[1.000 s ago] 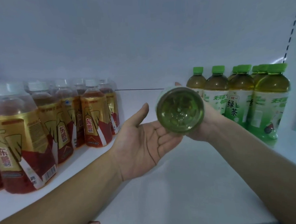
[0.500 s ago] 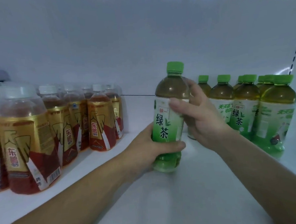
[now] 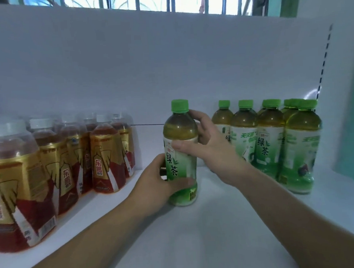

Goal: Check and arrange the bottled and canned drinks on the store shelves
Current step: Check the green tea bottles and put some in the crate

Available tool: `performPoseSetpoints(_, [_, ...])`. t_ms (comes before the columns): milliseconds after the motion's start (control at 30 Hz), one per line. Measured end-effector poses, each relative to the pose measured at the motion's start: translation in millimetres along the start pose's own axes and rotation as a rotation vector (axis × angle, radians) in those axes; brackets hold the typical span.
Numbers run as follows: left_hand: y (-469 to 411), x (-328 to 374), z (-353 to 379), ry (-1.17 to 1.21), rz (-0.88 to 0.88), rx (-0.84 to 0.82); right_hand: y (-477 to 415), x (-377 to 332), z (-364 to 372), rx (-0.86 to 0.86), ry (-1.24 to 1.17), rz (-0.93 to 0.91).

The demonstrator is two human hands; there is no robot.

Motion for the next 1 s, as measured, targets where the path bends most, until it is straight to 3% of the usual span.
performPoseSetpoints(133, [-11,-2,5,0.001,-0.059,0.003,-7,-14,-24,0.077,0.227,0.051])
performPoseSetpoints(300, [-39,2,12,-0.136,-0.114,-0.059,-31,-49,-94,0.34,0.808,0.028])
performPoseSetpoints(500, [-79,-13,22,-0.208,-0.155,0.016,-52,-41,-137,0.226,1.347,0.272])
performPoseSetpoints(633, [-102,-21,28,-0.307,-0.165,0.06,-51,-29,-144,0.17,1.321,0.325])
performPoseSetpoints(800, [-115,-24,33,-0.404,-0.161,0.115,-45,-28,-149,0.231,1.104,0.172])
performPoseSetpoints(1000, [-117,-25,42,-0.334,-0.185,0.096,-31,-37,-139,0.248,0.955,0.066])
Point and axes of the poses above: each hand's wrist, its own y-axis away from the middle knuckle, its own z-axis out of the palm, x = y × z, the point moved 8 cm from there along -y, towards the middle knuckle, and after that the axes turned 4 degrees about y, right-handed, at the moved point
